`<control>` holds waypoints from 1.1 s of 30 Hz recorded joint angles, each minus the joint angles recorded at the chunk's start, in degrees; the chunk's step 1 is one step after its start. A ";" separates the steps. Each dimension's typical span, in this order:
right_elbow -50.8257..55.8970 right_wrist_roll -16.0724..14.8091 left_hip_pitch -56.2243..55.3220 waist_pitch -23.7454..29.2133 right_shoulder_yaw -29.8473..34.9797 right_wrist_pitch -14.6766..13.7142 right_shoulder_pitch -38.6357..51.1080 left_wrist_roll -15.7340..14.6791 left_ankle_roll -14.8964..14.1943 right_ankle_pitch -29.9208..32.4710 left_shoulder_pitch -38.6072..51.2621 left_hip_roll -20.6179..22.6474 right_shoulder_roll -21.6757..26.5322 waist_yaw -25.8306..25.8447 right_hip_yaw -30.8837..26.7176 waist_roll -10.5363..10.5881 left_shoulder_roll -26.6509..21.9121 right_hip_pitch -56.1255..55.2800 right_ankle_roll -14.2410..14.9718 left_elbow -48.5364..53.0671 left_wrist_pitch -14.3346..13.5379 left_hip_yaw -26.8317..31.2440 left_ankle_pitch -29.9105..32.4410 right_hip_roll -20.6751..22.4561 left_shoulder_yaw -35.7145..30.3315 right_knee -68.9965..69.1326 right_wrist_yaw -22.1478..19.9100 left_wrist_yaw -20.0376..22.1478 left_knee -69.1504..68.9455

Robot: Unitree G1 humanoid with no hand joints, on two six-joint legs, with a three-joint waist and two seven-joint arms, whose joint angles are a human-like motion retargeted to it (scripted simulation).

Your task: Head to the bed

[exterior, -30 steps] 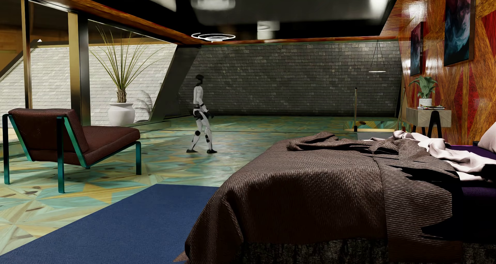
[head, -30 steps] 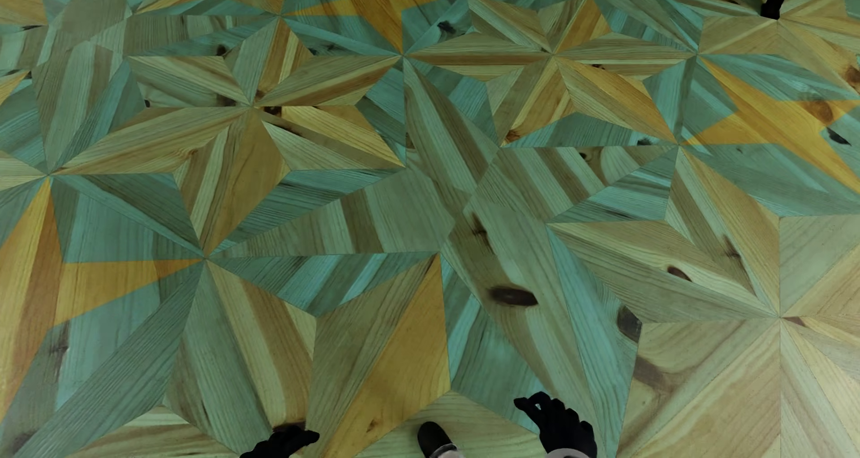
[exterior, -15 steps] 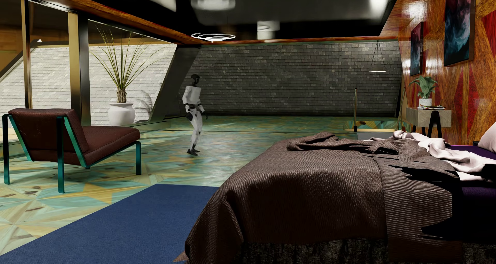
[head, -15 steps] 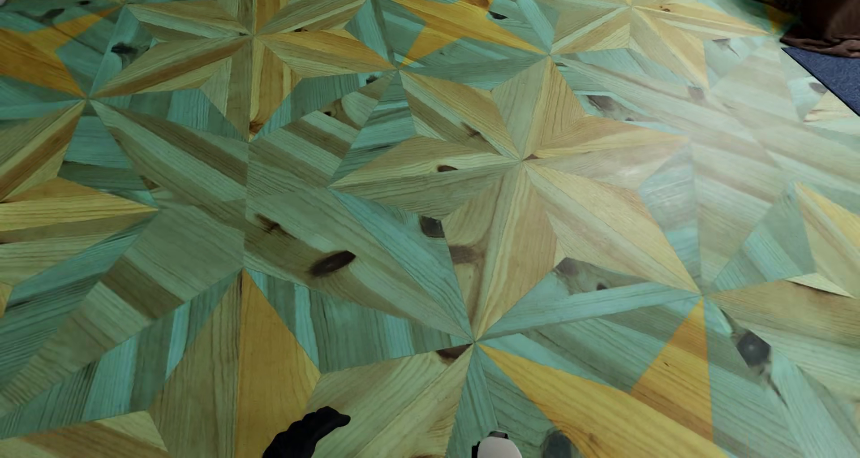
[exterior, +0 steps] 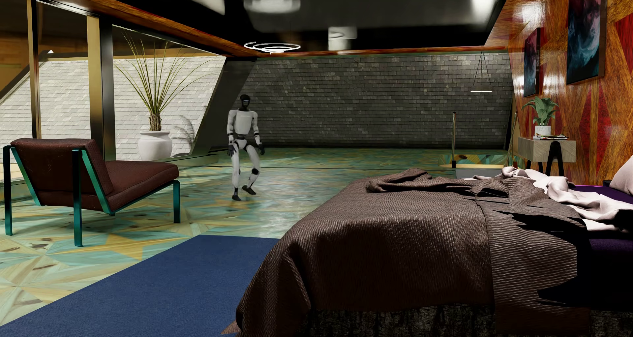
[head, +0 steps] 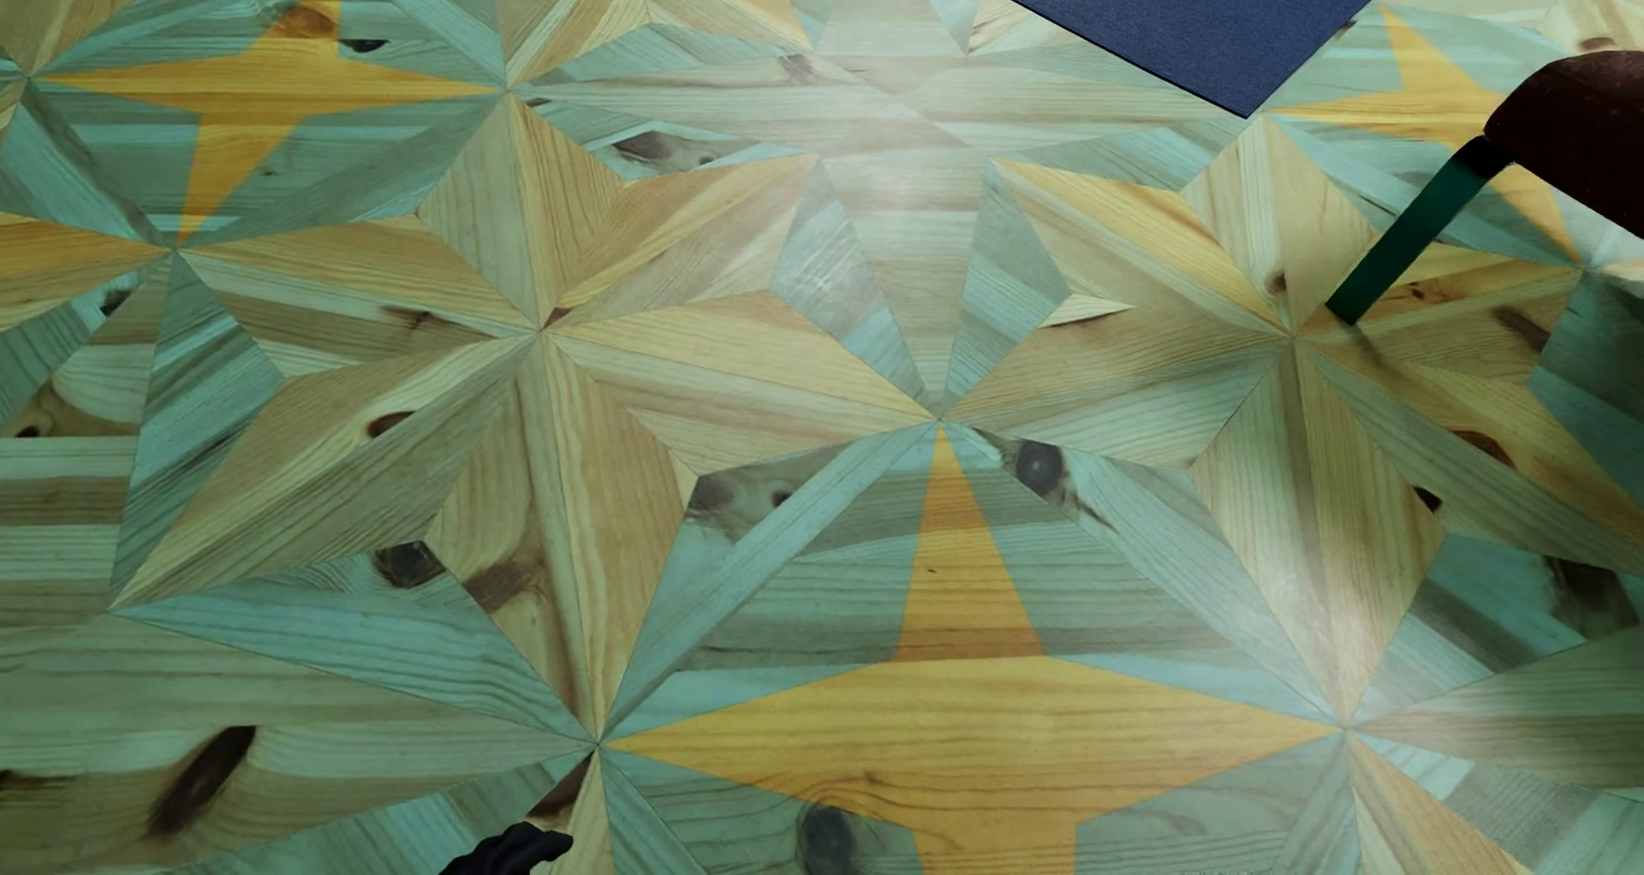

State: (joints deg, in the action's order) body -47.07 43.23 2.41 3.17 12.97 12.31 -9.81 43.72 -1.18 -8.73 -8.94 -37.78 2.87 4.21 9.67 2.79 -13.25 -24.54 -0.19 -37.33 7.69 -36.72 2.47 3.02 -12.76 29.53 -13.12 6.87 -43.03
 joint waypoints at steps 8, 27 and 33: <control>3.73 3.36 -33.34 2.88 5.05 -9.70 12.04 -1.05 -2.66 -5.20 -12.36 15.96 1.91 -5.12 -9.47 4.38 2.68 12.79 -1.45 7.33 -0.15 32.47 -11.74 13.02 5.75 -3.66 -7.70 1.37 -21.09; -0.95 6.58 -24.49 -0.30 21.88 -9.18 7.00 -0.06 -3.90 14.27 -3.87 44.30 12.74 -10.15 -16.28 -10.96 13.44 8.08 14.77 -1.77 -2.47 23.32 -11.34 -1.90 15.84 42.71 13.31 5.24 18.00; 8.43 -6.29 -9.47 0.55 8.80 -0.96 -5.55 3.73 -2.96 -1.11 6.01 51.64 11.31 -4.10 -18.76 -13.86 11.77 -9.06 1.62 -5.48 -2.62 24.79 -17.86 -7.53 12.19 22.10 1.88 4.63 20.65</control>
State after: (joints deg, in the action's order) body -38.64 36.94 -7.05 3.72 21.77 11.35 -15.36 47.45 -4.14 -9.83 -2.93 13.85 14.18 0.11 -9.09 -11.08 -1.49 -33.61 1.43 -42.81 5.07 -11.93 -15.39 -4.51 -0.57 51.63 -11.24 11.49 -22.38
